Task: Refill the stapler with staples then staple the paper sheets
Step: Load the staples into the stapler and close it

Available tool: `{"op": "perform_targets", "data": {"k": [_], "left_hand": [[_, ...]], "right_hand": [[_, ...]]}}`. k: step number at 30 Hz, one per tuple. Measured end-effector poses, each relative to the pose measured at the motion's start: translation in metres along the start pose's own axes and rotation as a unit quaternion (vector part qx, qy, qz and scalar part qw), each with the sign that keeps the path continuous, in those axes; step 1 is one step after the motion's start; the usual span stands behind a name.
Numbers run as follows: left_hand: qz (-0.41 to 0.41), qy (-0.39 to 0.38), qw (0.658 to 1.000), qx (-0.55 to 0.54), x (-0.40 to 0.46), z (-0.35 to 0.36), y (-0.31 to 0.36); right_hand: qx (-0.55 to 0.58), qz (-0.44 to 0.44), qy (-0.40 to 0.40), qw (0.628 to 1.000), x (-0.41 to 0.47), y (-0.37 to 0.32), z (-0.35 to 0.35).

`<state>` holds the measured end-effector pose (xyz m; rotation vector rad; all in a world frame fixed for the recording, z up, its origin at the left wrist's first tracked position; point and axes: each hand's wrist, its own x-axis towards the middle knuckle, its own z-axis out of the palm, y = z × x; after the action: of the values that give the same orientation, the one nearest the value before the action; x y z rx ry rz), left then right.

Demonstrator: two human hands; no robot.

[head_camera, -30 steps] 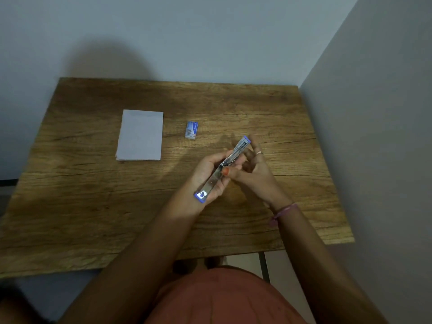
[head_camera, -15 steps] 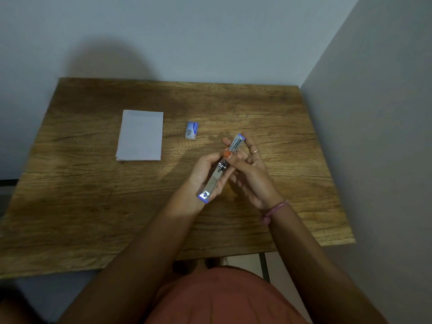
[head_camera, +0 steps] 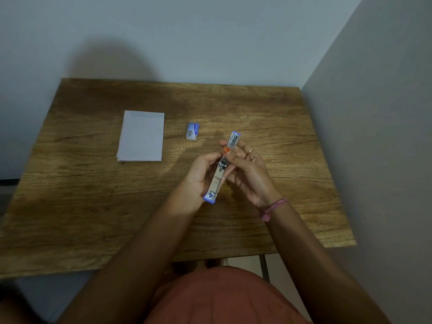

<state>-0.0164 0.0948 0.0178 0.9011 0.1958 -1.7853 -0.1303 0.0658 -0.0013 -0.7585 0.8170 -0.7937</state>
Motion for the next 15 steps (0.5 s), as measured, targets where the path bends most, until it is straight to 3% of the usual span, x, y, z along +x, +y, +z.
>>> {"op": "perform_targets", "data": {"k": [8,15], "left_hand": [[0.013,-0.023,1.0,-0.003,-0.005,0.007,0.002],[0.03,-0.001,0.999,0.022,-0.004,0.011,0.002]], "right_hand": [[0.037,-0.034,-0.053,0.997,0.0,-0.009,-0.005],[-0.027,-0.115,0.017,0.993,0.002,0.002,0.005]]}}
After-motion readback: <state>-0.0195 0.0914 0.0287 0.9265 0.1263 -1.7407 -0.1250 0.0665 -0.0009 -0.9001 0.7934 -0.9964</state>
